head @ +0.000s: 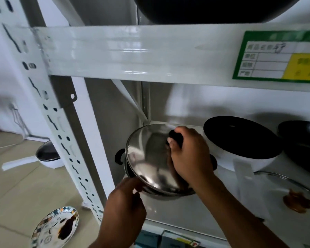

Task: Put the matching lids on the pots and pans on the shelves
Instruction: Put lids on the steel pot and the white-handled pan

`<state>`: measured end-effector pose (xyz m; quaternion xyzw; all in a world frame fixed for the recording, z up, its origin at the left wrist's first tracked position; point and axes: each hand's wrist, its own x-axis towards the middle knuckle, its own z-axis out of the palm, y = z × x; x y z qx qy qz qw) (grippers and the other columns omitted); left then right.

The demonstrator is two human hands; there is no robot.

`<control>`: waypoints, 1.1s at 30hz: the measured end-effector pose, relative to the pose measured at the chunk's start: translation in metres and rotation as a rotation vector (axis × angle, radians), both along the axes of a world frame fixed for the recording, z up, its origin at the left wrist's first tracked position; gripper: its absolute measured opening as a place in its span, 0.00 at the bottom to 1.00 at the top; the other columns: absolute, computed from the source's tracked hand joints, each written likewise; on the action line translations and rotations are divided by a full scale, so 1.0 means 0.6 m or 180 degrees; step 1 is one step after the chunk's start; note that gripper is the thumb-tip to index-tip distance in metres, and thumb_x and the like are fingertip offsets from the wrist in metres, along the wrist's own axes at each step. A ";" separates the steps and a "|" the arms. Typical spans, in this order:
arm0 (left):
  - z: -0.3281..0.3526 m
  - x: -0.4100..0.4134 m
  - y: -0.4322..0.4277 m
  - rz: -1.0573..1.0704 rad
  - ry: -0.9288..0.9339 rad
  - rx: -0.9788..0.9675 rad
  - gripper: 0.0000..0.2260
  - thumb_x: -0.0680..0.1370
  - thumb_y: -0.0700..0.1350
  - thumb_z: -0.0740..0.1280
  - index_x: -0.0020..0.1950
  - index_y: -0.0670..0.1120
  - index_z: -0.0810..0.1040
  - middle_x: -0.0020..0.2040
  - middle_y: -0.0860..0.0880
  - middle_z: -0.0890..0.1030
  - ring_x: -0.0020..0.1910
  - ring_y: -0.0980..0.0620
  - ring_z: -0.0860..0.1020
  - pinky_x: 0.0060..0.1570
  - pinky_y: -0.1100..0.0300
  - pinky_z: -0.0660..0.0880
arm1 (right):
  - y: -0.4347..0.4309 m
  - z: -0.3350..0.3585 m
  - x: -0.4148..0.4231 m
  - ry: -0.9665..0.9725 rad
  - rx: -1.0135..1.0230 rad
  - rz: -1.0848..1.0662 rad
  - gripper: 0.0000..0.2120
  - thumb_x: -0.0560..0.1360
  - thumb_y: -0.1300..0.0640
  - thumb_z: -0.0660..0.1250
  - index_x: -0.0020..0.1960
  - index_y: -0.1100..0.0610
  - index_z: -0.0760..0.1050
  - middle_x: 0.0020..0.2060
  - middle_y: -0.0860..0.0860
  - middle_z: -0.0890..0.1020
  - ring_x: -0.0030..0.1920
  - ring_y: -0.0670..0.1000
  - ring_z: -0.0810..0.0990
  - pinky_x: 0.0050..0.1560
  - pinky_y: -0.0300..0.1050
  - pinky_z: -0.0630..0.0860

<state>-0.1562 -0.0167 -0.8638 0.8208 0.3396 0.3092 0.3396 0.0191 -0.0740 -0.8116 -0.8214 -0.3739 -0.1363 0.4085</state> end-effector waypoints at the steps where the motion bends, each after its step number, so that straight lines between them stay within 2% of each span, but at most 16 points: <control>1: 0.002 -0.003 0.008 0.0150 -0.0145 -0.0133 0.19 0.69 0.30 0.61 0.42 0.57 0.73 0.32 0.48 0.79 0.30 0.53 0.76 0.32 0.56 0.73 | 0.015 -0.007 0.004 -0.0091 -0.0153 0.0016 0.12 0.76 0.52 0.65 0.58 0.53 0.76 0.52 0.54 0.81 0.54 0.57 0.77 0.52 0.50 0.72; 4: 0.011 0.002 0.026 0.0395 -0.0371 -0.0183 0.14 0.69 0.31 0.58 0.41 0.50 0.69 0.30 0.45 0.76 0.26 0.47 0.70 0.28 0.52 0.68 | 0.043 -0.028 0.008 -0.0184 -0.0493 0.0089 0.13 0.77 0.54 0.63 0.59 0.55 0.75 0.54 0.55 0.80 0.55 0.58 0.75 0.52 0.51 0.71; 7: 0.015 0.017 0.033 0.0395 -0.0472 -0.0203 0.13 0.71 0.32 0.58 0.42 0.51 0.70 0.34 0.48 0.77 0.29 0.48 0.71 0.30 0.54 0.68 | 0.054 -0.051 0.008 -0.0160 -0.0656 0.0169 0.13 0.77 0.55 0.63 0.60 0.55 0.74 0.56 0.55 0.79 0.57 0.58 0.75 0.54 0.53 0.73; 13: 0.016 0.048 0.062 0.0470 -0.0612 -0.0560 0.12 0.73 0.34 0.61 0.48 0.50 0.74 0.45 0.52 0.80 0.43 0.49 0.79 0.38 0.59 0.71 | 0.056 -0.066 0.010 -0.0304 -0.0774 0.0238 0.12 0.78 0.55 0.62 0.60 0.55 0.73 0.56 0.54 0.79 0.58 0.57 0.74 0.50 0.50 0.74; 16: 0.029 0.058 0.067 0.0458 -0.0805 -0.0584 0.09 0.74 0.38 0.60 0.47 0.51 0.75 0.44 0.53 0.80 0.44 0.47 0.80 0.43 0.53 0.75 | 0.050 -0.063 0.009 -0.0329 -0.0873 0.0258 0.13 0.77 0.55 0.61 0.60 0.56 0.72 0.55 0.56 0.79 0.57 0.57 0.74 0.50 0.51 0.74; 19: 0.044 0.063 0.069 0.0529 -0.0960 -0.0661 0.06 0.77 0.44 0.60 0.44 0.51 0.75 0.41 0.50 0.80 0.42 0.45 0.80 0.43 0.50 0.75 | 0.046 -0.059 0.006 -0.0366 -0.0941 0.0237 0.12 0.76 0.56 0.62 0.59 0.57 0.73 0.53 0.57 0.79 0.56 0.58 0.74 0.50 0.51 0.74; 22: 0.057 0.067 0.069 0.0576 -0.1113 -0.0734 0.08 0.75 0.50 0.57 0.43 0.51 0.75 0.40 0.49 0.81 0.41 0.43 0.79 0.45 0.45 0.76 | 0.050 -0.054 0.006 -0.0388 -0.0929 0.0304 0.12 0.75 0.60 0.64 0.58 0.58 0.74 0.53 0.57 0.79 0.56 0.58 0.75 0.52 0.50 0.74; 25: 0.070 0.073 0.062 0.0656 -0.1197 -0.0834 0.09 0.75 0.51 0.57 0.42 0.51 0.75 0.40 0.48 0.81 0.42 0.42 0.79 0.47 0.42 0.76 | 0.053 -0.059 0.012 -0.0429 -0.0882 0.0294 0.12 0.74 0.61 0.64 0.58 0.56 0.74 0.51 0.56 0.80 0.54 0.58 0.76 0.50 0.50 0.75; 28: 0.076 0.080 0.048 0.0576 -0.1164 -0.0756 0.07 0.78 0.47 0.59 0.43 0.50 0.75 0.39 0.48 0.80 0.42 0.44 0.79 0.43 0.47 0.76 | 0.047 -0.066 0.011 -0.0372 -0.0901 0.0296 0.13 0.76 0.59 0.62 0.59 0.53 0.74 0.54 0.54 0.79 0.56 0.57 0.75 0.50 0.51 0.77; 31: 0.083 0.096 0.007 0.0309 -0.1098 -0.0542 0.06 0.79 0.45 0.60 0.44 0.50 0.75 0.38 0.53 0.79 0.38 0.55 0.79 0.37 0.59 0.71 | 0.021 -0.055 0.007 -0.0356 -0.0904 0.0403 0.17 0.77 0.52 0.61 0.65 0.54 0.73 0.63 0.56 0.76 0.62 0.60 0.73 0.57 0.55 0.74; 33: 0.090 0.114 -0.028 0.0051 -0.1100 -0.0402 0.06 0.79 0.45 0.60 0.44 0.53 0.74 0.39 0.54 0.79 0.38 0.59 0.77 0.38 0.62 0.71 | -0.019 -0.036 0.013 -0.0397 -0.0779 0.0297 0.20 0.77 0.50 0.60 0.67 0.54 0.71 0.66 0.56 0.74 0.64 0.60 0.72 0.59 0.54 0.73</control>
